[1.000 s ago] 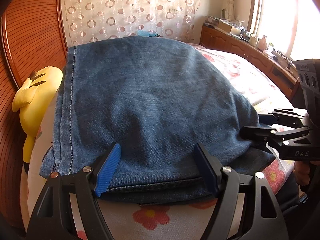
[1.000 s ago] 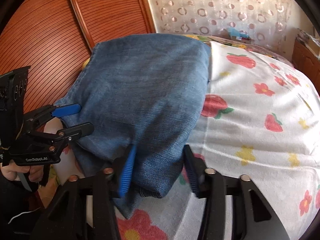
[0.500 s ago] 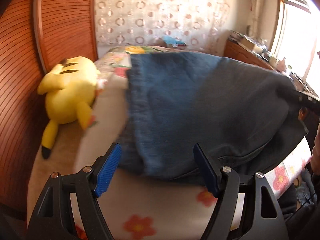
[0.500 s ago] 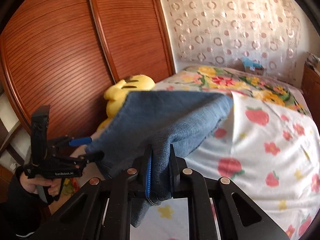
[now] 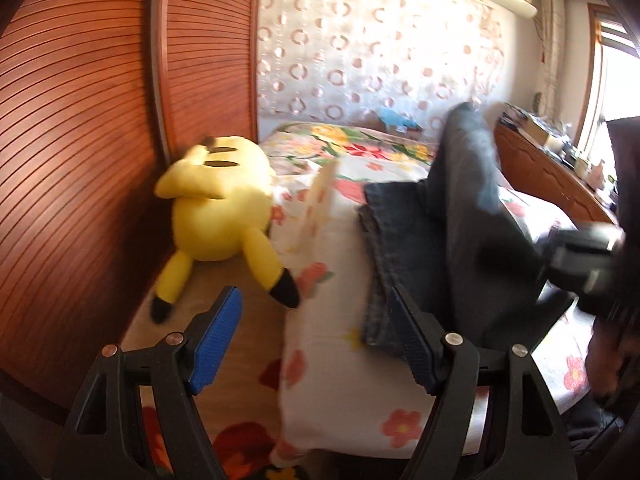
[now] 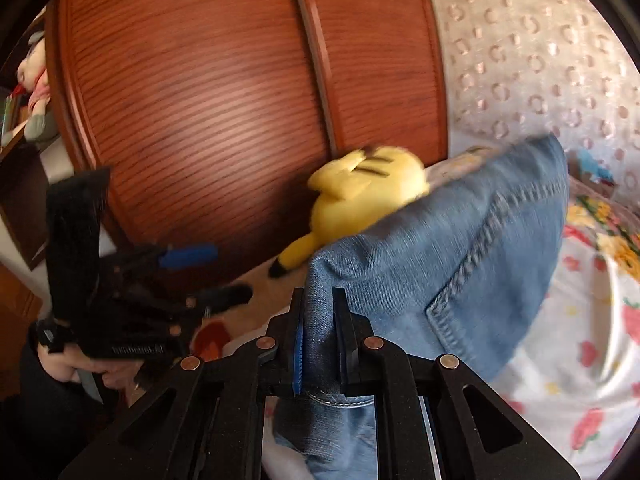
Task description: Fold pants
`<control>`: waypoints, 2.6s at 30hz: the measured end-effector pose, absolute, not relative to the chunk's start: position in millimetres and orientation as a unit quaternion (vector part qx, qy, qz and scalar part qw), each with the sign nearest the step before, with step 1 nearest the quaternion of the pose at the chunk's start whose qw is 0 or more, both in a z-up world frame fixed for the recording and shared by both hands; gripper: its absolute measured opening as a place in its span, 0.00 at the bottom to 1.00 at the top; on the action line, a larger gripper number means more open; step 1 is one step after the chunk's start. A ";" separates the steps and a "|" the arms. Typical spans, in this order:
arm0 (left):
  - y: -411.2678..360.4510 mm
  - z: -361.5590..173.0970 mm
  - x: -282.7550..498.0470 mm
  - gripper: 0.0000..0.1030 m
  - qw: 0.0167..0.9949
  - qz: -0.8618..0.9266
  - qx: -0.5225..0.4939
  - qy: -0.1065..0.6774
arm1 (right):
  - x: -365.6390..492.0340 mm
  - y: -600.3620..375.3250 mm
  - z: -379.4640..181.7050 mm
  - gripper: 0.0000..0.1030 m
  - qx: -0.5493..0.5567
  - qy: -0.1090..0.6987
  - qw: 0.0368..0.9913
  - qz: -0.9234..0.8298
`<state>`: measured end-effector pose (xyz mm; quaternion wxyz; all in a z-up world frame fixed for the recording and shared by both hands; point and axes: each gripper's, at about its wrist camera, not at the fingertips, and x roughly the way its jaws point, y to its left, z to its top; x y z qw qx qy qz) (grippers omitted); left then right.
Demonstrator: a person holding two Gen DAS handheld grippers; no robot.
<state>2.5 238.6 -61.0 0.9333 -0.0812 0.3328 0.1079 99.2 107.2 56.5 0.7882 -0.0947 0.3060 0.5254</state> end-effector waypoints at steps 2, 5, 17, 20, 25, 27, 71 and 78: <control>246.5 -60.1 -1.1 0.74 0.933 0.116 -0.087 0.330 | 98.3 121.5 36.5 0.12 -0.106 0.329 0.769 0.538; 256.3 -59.5 -3.1 0.74 0.932 0.124 -0.093 0.328 | 102.6 128.9 9.7 0.12 -0.129 0.358 0.755 0.533; 242.8 -42.1 18.6 0.74 0.940 0.101 -0.075 0.318 | 125.6 78.2 50.4 0.46 -0.105 0.300 0.799 0.510; 233.2 -35.9 41.8 0.74 0.942 0.084 -0.062 0.319 | 146.4 66.7 51.4 0.50 -0.119 0.289 0.819 0.481; 217.3 -31.0 91.3 0.74 0.941 0.054 -0.032 0.332 | 195.9 81.0 38.4 0.55 -0.129 0.305 0.837 0.435; 214.7 -31.8 110.8 0.74 0.940 0.031 -0.033 0.339 | 213.3 93.4 32.9 0.56 -0.134 0.315 0.840 0.421; 266.0 15.5 164.8 0.15 0.946 0.004 -0.077 0.314 | 364.0 170.0 74.5 0.17 -0.053 0.358 0.707 0.608; 289.2 63.3 197.9 0.15 0.958 0.036 -0.060 0.279 | 399.8 191.2 105.1 0.16 -0.046 0.314 0.715 0.623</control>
